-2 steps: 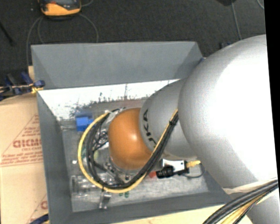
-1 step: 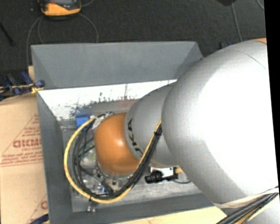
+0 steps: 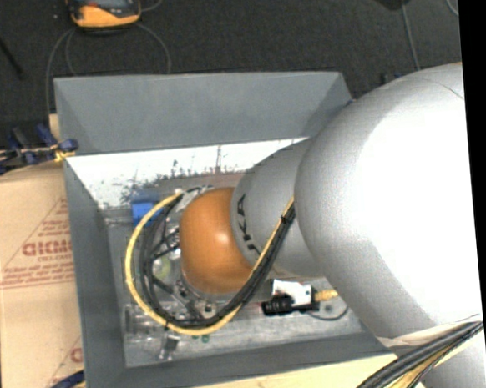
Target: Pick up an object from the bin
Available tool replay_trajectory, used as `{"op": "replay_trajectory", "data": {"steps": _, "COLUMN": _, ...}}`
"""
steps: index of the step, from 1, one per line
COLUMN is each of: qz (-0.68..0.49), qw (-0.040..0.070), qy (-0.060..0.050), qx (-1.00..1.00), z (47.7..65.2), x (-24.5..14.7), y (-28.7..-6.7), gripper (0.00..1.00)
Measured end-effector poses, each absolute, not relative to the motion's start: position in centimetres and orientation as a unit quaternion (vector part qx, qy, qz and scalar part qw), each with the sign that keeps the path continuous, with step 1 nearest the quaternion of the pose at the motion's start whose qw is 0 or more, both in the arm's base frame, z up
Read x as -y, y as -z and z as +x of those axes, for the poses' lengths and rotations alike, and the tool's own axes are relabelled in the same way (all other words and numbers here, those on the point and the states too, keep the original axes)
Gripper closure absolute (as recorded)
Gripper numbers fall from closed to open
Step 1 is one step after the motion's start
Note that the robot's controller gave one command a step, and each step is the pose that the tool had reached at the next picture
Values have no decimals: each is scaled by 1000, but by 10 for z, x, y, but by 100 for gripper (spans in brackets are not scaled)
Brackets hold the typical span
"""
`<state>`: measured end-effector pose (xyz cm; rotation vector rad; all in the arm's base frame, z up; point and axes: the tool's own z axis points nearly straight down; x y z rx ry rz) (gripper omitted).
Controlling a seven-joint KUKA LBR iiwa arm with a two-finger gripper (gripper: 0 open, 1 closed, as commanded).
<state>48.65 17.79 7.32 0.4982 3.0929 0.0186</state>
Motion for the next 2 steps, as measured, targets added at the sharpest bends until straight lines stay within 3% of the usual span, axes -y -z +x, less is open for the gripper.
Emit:
{"op": "replay_trajectory", "data": {"steps": 1, "qz": 169, "qw": 2, "qy": -4, "qx": -986, "z": 491, "x": -173, "y": -76, "gripper": 0}}
{"op": "replay_trajectory", "data": {"steps": 2, "qz": 172, "qw": 6, "qy": -4, "qx": -985, "z": 494, "x": -171, "y": -78, "gripper": 100}}
